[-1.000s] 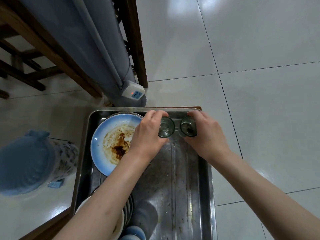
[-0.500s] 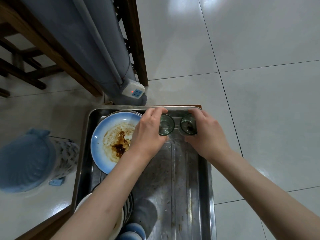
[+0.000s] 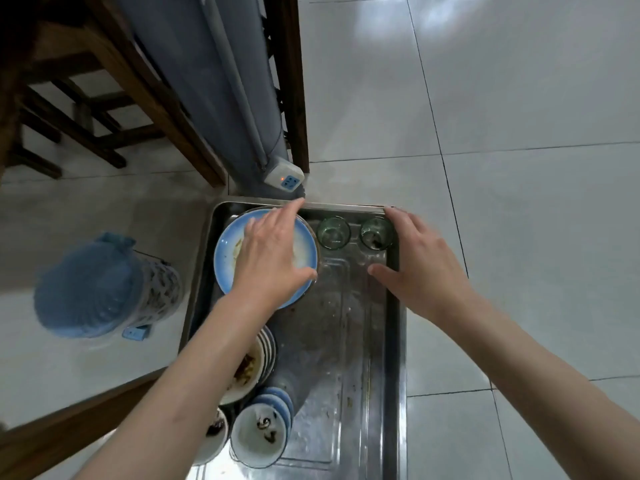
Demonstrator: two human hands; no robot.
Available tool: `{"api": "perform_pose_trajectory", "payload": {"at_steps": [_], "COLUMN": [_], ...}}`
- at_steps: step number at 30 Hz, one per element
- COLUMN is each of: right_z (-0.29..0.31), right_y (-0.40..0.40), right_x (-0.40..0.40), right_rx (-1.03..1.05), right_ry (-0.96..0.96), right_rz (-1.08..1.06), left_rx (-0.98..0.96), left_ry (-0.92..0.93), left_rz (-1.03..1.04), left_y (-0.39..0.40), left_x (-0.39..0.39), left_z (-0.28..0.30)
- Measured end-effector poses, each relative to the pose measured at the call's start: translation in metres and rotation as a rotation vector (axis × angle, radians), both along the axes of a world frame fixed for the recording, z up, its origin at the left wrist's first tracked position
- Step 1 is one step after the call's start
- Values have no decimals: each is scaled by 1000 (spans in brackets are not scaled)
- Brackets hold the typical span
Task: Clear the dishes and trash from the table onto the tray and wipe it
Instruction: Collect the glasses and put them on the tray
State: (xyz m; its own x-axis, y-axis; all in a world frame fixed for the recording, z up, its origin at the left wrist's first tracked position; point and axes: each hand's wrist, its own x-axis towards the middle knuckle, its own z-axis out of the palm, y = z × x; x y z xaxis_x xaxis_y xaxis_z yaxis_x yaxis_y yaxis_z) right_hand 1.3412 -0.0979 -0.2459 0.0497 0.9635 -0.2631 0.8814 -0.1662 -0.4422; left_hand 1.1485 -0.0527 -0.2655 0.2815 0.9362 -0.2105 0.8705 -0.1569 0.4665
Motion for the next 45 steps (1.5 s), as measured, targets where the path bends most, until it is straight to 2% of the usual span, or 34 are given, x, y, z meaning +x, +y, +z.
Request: {"api": "perform_pose_trajectory", "payload": {"at_steps": [9,15,24,28,33,45], "right_z": [129,213,325,364,399,416], "right_y": [-45,-80,-114,-126,-145,-142], "right_x": [-31,-70,-174,-252,-362,-587], "right_rx": [80,144,140,152,193,234], "right_ry": [2,-5,-19,8,25,64], "right_rz": [226,408,737,825,909,957], "left_rx": [4,82,254,258,288,357], "left_ry": [-50,-93,-132,-85,-58,-44], "left_rz": [114,220,604,752,807,888], "left_y": [-70,-134,-247,-295,-335,-368], "left_x": [-55,-103,-222,-295,-388,-596], "left_z": [141,247,366,401,430,448]}}
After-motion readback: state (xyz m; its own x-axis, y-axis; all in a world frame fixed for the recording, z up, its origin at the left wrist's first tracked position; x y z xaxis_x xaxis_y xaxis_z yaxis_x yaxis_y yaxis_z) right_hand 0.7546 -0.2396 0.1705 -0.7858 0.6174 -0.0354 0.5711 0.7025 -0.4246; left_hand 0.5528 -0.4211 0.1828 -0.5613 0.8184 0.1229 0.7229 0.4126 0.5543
